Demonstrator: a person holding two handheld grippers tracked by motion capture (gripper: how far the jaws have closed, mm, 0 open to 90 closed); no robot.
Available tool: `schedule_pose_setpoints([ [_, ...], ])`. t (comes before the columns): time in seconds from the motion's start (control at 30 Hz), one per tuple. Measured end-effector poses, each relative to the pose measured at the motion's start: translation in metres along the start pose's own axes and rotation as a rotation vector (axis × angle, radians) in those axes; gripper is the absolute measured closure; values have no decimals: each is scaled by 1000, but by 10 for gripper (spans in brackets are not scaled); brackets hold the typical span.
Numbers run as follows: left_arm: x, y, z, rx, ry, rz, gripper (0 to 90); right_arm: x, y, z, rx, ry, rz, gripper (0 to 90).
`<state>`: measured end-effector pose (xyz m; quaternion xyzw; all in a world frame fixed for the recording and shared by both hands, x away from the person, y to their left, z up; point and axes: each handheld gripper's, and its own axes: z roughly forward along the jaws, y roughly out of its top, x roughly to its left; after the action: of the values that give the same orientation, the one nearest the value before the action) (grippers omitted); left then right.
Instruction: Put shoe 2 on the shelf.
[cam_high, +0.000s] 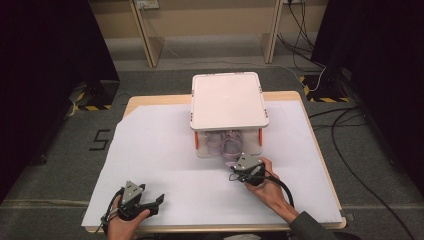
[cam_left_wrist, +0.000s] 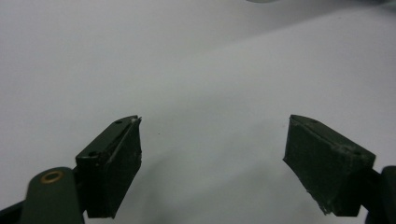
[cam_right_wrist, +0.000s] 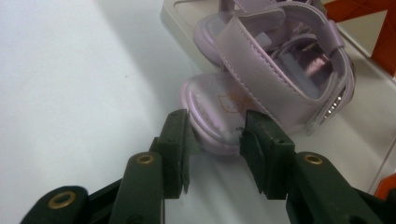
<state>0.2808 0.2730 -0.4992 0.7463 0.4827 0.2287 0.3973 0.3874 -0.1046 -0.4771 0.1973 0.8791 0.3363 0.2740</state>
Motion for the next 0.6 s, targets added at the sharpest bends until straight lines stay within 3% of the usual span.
schedule_pose_setpoints([
  [0.27, 0, 0, 0, 2, 0, -2, 184, -15, -4, 5, 18, -39, 68, 596],
  [0.53, 1, 0, 0, 2, 2, -3, 184, -28, -3, 17, 22, -79, 70, 590],
  [0.6, 0, 0, 0, 1, 1, -3, 184, -31, -5, 18, 15, -72, 101, 587],
])
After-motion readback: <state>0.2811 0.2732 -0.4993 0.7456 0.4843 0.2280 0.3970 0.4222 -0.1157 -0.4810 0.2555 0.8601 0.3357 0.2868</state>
